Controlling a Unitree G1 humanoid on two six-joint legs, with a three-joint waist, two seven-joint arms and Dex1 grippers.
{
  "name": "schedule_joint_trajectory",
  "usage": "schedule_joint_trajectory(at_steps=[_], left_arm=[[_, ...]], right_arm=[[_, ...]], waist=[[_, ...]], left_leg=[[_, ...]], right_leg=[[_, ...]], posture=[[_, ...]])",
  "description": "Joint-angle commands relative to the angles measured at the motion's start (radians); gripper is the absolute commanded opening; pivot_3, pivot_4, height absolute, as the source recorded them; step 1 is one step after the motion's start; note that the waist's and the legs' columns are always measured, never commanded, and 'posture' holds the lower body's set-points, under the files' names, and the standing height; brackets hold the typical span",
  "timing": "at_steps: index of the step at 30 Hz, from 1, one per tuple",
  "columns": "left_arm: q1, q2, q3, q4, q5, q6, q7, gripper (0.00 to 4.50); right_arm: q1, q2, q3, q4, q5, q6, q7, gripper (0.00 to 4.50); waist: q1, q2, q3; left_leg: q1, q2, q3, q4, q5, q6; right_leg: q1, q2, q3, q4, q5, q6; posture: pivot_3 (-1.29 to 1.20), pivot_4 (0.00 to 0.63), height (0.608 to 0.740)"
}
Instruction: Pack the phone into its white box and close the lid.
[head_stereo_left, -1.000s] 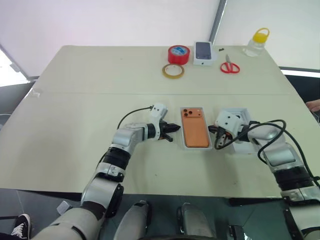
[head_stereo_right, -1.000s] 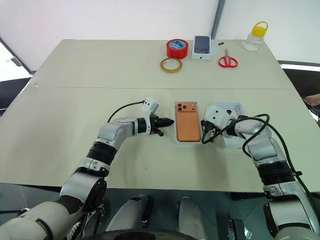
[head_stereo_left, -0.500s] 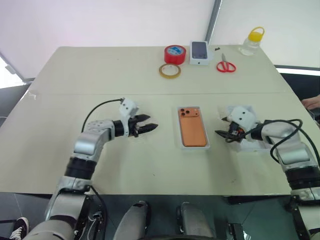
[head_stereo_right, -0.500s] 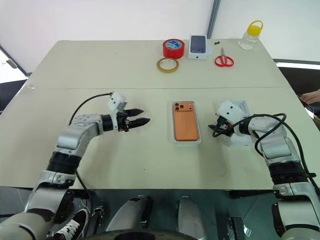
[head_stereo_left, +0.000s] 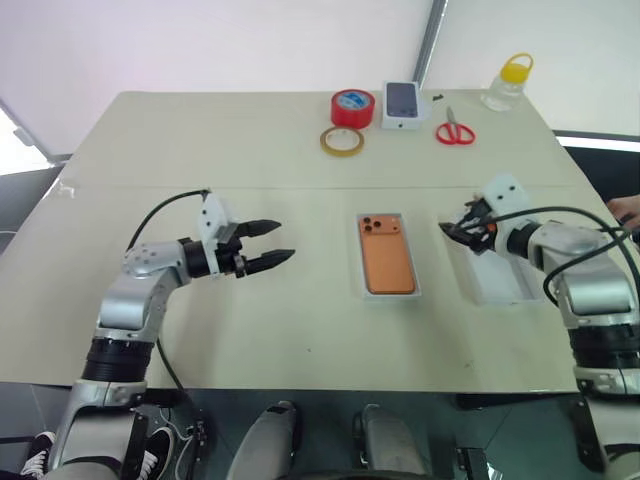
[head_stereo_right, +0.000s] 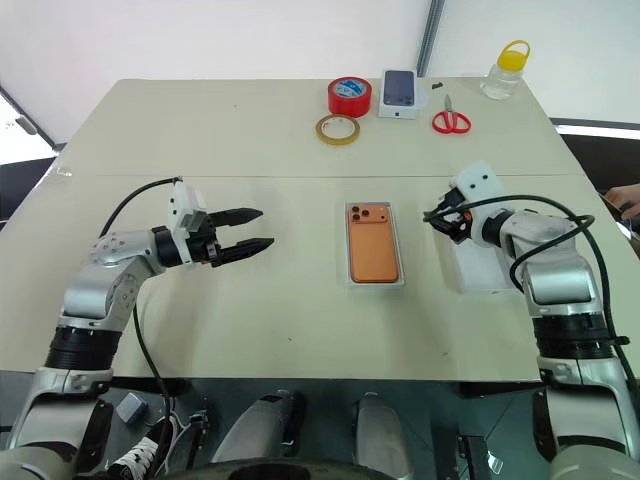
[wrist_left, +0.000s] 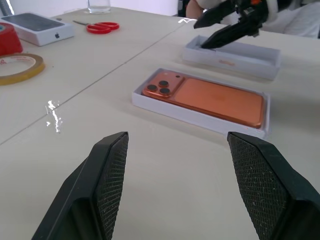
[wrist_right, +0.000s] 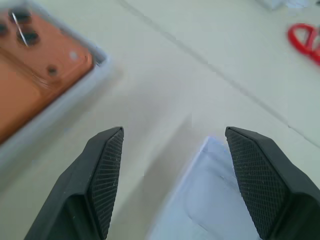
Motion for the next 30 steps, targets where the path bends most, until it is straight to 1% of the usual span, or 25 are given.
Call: schedule_joint_trajectory(at_steps=[1, 3, 5, 7, 11, 13, 16, 19, 23, 26, 30], left_arm=[[-0.003, 0.016, 0.015, -0.042, -0.023, -0.016, -0.016, 3.32], [0.001, 0.019, 0.013, -0.046, -0.034, -0.008, -0.024, 3.32], [0.001, 0.017, 0.01, -0.051, -0.035, -0.007, -0.025, 3.32], [0.002, 0.015, 0.007, -0.059, -0.039, -0.014, -0.029, 3.32], [0.026, 0.024, 0.013, -0.091, -0.058, -0.04, -0.06, 3.32], [0.039, 0.029, 0.023, -0.101, -0.066, -0.057, -0.076, 3.32], [0.061, 0.047, 0.035, -0.097, -0.074, -0.1, -0.114, 3.32], [0.082, 0.066, 0.042, -0.114, -0.095, -0.107, -0.141, 3.32], [0.098, 0.079, 0.036, -0.117, -0.091, -0.127, -0.151, 3.32], [0.1, 0.079, 0.033, -0.114, -0.088, -0.136, -0.151, 3.32], [0.094, 0.074, 0.029, -0.108, -0.085, -0.14, -0.147, 3.32]], right_arm=[[-0.043, -0.071, 0.021, -0.067, 0.035, 0.187, 0.044, 3.39], [-0.09, -0.099, 0.051, -0.07, 0.03, 0.297, 0.031, 3.39], [-0.131, -0.103, 0.064, -0.079, 0.055, 0.425, 0.018, 3.39], [-0.14, -0.114, 0.1, -0.128, 0.058, 0.481, 0.015, 3.39], [-0.159, -0.102, 0.116, -0.216, 0.115, 0.696, -0.005, 3.39], [-0.153, -0.1, 0.115, -0.231, 0.113, 0.717, -0.033, 3.39], [-0.148, -0.076, 0.07, -0.192, 0.095, 0.745, -0.104, 3.39], [-0.154, -0.029, 0.016, -0.197, 0.107, 0.81, -0.152, 3.39], [-0.172, 0.017, -0.014, -0.204, 0.101, 0.872, -0.216, 3.39], [-0.178, 0.051, -0.049, -0.187, 0.1, 0.883, -0.267, 3.39], [-0.193, 0.069, -0.057, -0.182, 0.112, 0.883, -0.315, 3.39]], waist=[[-0.002, 0.002, 0.001], [-0.005, 0.003, 0.001], [-0.007, 0.003, 0.001], [-0.006, 0.003, 0.001], [-0.003, 0.003, 0.001], [-0.003, 0.003, 0.001], [-0.003, 0.003, 0.001], [-0.005, 0.003, 0.001], [-0.004, 0.003, 0.001], [-0.003, 0.003, 0.001], [-0.004, 0.003, 0.002]], left_leg=[[0.0, 0.0, 0.0, 0.001, 0.0, 0.001], [0.0, 0.0, 0.0, 0.001, -0.002, 0.003], [0.0, 0.0, 0.0, 0.0, -0.002, 0.003], [0.0, 0.001, 0.0, -0.001, -0.002, 0.003], [0.0, 0.0, 0.0, -0.001, -0.002, 0.003], [-0.001, 0.0, 0.0, -0.001, -0.002, 0.003], [-0.001, 0.0, 0.0, -0.001, -0.002, 0.003], [0.0, 0.0, 0.0, -0.001, -0.002, 0.003], [-0.001, 0.0, 0.0, -0.002, -0.002, 0.003], [0.0, 0.0, 0.0, -0.002, -0.002, 0.003], [0.0, 0.0, 0.0, -0.002, -0.002, 0.003]], right_leg=[[0.0, 0.0, 0.0, 0.0, 0.0, 0.0], [0.0, 0.0, 0.0, 0.001, 0.0, 0.0], [0.0, 0.0, 0.0, 0.001, 0.0, 0.0], [-0.001, 0.0, 0.0, 0.0, 0.0, 0.0], [-0.001, 0.0, 0.0, 0.0, 0.0, 0.0], [-0.001, 0.0, 0.0, 0.0, 0.0, 0.0], [-0.001, 0.0, 0.0, 0.0, 0.0, 0.0], [-0.001, 0.0, 0.0, 0.0, 0.0, 0.0], [-0.002, 0.0, 0.0, 0.0, 0.0, 0.0], [-0.002, 0.0, 0.0, 0.0, 0.0, 0.0], [-0.002, 0.0, 0.0, 0.0, 0.0, 0.0]], posture=[[0.0, 0.15, 0.74], [0.0, 0.15, 0.74], [0.0, 0.15, 0.74], [0.0, 0.15, 0.74], [0.0, 0.15, 0.74], [0.0, 0.15, 0.74], [0.0, 0.15, 0.74], [0.0, 0.15, 0.74], [0.0, 0.15, 0.74], [0.0, 0.15, 0.74], [0.0, 0.15, 0.74]])
